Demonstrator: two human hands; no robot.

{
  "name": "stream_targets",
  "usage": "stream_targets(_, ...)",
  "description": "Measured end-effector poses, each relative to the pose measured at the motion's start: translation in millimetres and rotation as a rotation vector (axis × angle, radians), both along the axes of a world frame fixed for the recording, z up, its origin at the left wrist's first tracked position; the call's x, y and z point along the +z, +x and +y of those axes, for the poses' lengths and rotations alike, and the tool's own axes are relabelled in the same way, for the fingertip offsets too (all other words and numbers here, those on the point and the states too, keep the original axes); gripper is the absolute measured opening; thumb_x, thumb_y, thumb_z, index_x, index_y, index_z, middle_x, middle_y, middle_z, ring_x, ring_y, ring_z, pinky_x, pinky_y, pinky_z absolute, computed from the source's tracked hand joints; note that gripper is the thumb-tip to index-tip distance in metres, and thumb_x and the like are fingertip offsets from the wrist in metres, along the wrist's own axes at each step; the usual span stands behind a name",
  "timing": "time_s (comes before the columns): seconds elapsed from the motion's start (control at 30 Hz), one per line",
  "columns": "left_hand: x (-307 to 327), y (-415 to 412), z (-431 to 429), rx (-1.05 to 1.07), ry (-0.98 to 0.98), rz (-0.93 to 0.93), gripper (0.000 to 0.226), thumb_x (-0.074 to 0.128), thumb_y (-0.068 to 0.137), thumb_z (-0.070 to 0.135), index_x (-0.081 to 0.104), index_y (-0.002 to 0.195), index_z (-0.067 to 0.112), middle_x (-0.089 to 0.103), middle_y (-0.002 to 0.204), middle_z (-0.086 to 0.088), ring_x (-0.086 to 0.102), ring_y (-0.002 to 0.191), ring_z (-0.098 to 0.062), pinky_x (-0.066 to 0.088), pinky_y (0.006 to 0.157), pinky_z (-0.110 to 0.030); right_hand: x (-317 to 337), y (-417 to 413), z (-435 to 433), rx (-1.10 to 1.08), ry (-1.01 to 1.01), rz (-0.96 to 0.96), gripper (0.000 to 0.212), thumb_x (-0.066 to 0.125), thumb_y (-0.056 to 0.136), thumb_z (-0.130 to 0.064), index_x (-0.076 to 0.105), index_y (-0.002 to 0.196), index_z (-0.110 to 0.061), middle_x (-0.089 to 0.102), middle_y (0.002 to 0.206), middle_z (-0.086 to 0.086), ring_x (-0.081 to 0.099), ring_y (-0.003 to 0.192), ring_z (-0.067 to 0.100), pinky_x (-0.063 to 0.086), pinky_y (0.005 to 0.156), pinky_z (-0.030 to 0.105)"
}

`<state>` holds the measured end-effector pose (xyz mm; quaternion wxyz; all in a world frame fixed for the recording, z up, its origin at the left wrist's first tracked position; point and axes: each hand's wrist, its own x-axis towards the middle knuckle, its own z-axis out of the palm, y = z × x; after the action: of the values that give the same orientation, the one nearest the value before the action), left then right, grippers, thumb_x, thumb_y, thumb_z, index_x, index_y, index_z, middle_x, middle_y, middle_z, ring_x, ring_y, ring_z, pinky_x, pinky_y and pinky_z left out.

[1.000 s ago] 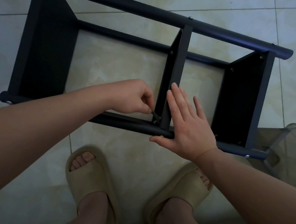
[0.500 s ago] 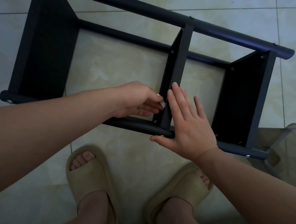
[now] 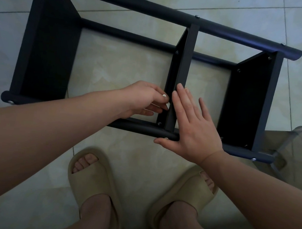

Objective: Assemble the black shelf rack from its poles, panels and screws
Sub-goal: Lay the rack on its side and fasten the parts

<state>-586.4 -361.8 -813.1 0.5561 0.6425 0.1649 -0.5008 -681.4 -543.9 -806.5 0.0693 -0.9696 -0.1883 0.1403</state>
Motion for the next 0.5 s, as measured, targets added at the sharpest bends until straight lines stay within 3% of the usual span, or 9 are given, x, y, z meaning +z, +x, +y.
stream_targets(0.27, -1.5, 0.1, 5.3, -0.168, 0.098, -0.029, 0.004, 0.068, 0.093, 0.025, 0.069, 0.09, 0.023, 0.078, 0.084, 0.004, 0.071, 0.077, -0.009, 0.048, 0.075, -0.03, 1.3, 0.9, -0.2, 0.0, -0.006, 0.015, 0.114, 0.037, 0.084, -0.085, 0.009, 0.162, -0.007, -0.002, 0.171, 0.006, 0.0, 0.158, 0.023, 0.017, 0.124, 0.057)
stream_targets(0.5, 0.7, -1.3, -0.1, -0.091, 0.023, -0.001, 0.006, 0.065, 0.095, 0.024, 0.069, 0.093, 0.021, 0.078, 0.081, 0.002, 0.073, 0.071, -0.005, 0.049, 0.072, -0.028, 2.1, 0.9, 0.2, 0.0, -0.013, 0.022, 0.113, 0.037, 0.084, -0.085, 0.009, 0.162, -0.007, -0.003, 0.17, 0.006, 0.0, 0.158, 0.022, 0.017, 0.125, 0.056)
